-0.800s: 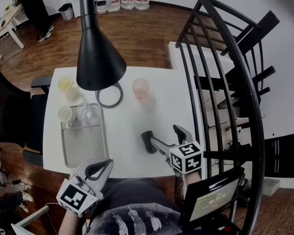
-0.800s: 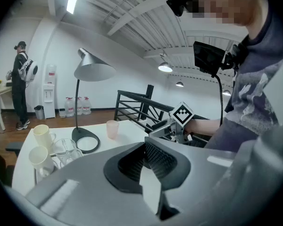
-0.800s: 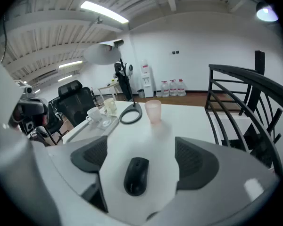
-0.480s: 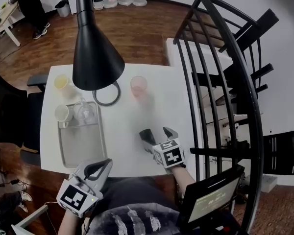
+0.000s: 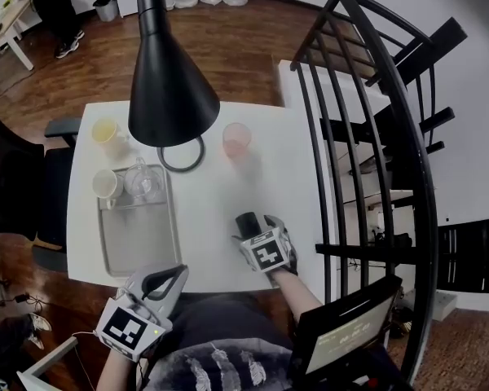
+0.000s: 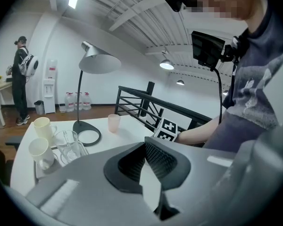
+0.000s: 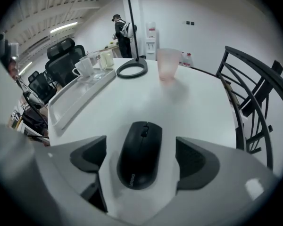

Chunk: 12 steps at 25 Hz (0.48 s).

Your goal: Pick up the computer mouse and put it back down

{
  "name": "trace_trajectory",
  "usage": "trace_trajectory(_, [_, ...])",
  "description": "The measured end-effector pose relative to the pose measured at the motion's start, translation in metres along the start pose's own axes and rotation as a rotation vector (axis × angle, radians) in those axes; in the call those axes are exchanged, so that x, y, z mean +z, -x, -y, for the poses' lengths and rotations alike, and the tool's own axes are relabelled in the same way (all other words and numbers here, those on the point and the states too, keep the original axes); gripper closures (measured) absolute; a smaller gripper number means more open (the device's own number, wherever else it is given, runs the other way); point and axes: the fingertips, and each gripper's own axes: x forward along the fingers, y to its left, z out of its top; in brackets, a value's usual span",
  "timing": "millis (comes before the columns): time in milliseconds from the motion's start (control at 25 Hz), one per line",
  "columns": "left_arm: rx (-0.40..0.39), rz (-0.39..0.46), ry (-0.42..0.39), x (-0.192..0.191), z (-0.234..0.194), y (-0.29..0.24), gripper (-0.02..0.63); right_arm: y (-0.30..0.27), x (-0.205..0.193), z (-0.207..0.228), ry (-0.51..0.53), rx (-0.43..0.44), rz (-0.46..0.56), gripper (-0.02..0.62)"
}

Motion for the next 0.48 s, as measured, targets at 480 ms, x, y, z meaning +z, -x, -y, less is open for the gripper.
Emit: trace_trajectory(480, [0.009,-0.01,0.003,-0.006,-0.005,0.006,0.606,-0.018,-0.009,0.005,-0.021,-0.023,-0.054,0.196])
